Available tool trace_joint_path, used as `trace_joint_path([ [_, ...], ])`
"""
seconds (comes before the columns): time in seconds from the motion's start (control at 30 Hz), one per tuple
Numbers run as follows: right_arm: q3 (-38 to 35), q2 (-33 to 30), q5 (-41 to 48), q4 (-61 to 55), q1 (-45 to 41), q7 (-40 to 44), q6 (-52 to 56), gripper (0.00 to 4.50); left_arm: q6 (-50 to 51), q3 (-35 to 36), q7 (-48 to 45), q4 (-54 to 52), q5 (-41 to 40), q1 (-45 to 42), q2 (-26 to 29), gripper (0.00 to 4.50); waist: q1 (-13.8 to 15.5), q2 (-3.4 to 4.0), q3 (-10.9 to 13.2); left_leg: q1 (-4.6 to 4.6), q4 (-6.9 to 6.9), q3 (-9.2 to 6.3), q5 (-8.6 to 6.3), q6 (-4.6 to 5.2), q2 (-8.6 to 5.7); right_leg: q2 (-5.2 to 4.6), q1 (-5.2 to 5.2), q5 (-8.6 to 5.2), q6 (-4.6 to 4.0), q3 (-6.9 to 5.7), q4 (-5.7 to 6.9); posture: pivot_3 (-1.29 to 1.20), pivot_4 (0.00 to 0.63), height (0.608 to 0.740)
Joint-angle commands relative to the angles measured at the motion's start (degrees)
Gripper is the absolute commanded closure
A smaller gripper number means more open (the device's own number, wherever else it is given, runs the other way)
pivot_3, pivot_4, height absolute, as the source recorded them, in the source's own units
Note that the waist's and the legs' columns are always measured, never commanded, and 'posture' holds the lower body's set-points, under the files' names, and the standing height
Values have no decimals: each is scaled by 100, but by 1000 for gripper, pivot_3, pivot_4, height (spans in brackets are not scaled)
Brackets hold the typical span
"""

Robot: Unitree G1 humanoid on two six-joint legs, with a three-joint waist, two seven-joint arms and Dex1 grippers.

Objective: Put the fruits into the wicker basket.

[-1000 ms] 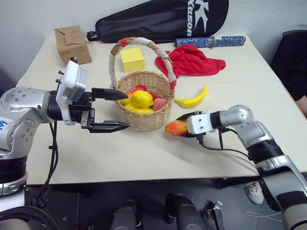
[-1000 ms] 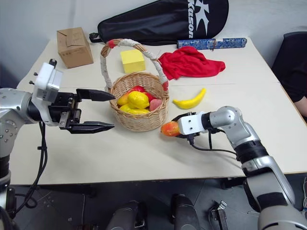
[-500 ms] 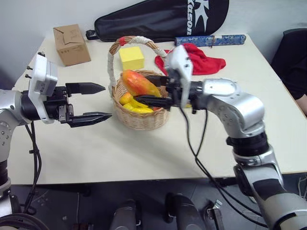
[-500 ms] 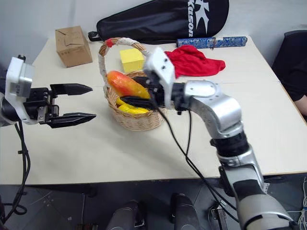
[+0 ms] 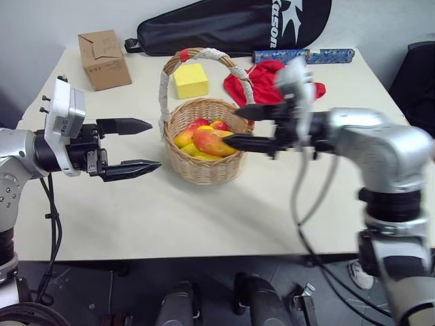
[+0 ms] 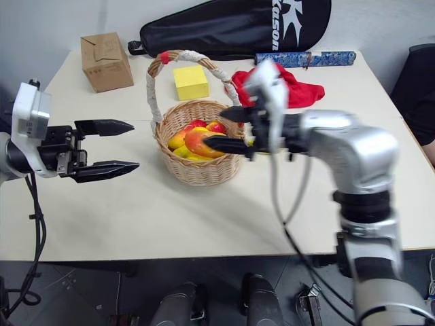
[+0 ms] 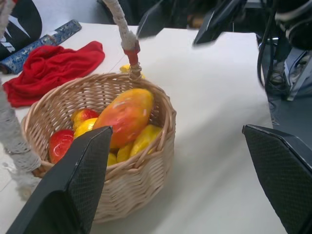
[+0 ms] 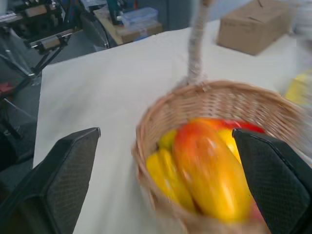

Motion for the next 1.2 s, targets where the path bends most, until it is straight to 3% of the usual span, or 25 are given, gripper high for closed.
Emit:
trace_joint_path([
  [0.03,406,-811,-957,567,204,496,-1249,21,-140,-58,-24,-134,-54,-179,-50,0,-27,-2,1,2,0,3,-2,3,-2,-2,0,2,4,1,-7,0,150,740],
  [0.13,1119,-1017,-2135,1572,125,633,-2892,21,-179,-170,-38,-113,-28,-296,-113,0,-94,-3,2,12,0,15,-1,7,-13,-5,0,9,15,1,-18,0,150,740],
  [0.2,1672,-759,-3039,2770,-269,488,-4204,21,-205,-284,-29,-107,-17,-430,-173,0,-140,-3,2,30,-1,32,0,3,-11,-5,1,11,15,4,-6,0,150,740],
  [0.4,2701,-8,-4769,5376,-1286,75,-6754,21,-202,-411,26,-197,-15,-556,-247,0,-229,0,5,40,-10,47,18,-21,8,-2,-4,3,1,53,14,0,150,740],
  [0.53,2992,590,-5392,6915,-1981,-272,-7450,21,-132,-265,142,-390,-91,-389,-214,0,-257,0,5,38,-11,48,17,-24,16,3,-4,3,1,57,15,0,150,740],
  [0.7,3198,921,-6041,8055,-2378,-731,-7806,21,-31,-97,309,-603,-171,-191,-196,0,-228,0,4,37,-8,44,17,-24,16,2,-3,2,0,62,16,0,150,740],
  [0.8,3112,1025,-6152,8489,-2421,-745,-7717,646,6,-32,401,-677,-198,-134,-196,0,-225,0,4,36,2,37,18,-22,15,1,4,3,1,63,17,0,150,740],
  [0.93,2854,1058,-6040,8667,-2436,-542,-7565,1995,46,27,462,-718,-241,-98,-190,0,-227,0,4,43,2,33,19,-22,13,-1,11,3,1,64,18,0,150,740],
  [1.1,2264,988,-5462,8522,-2369,852,-7185,3612,12,1,454,-596,-207,-157,-208,0,-230,1,4,43,1,32,19,-23,16,4,11,3,0,63,22,0,150,740],
  [1.2,1815,811,-4790,7851,-2154,2302,-6662,3758,-2,-58,446,-511,-200,-275,-237,0,-225,1,4,43,1,32,19,-23,16,6,12,3,0,63,22,0,150,740],
])
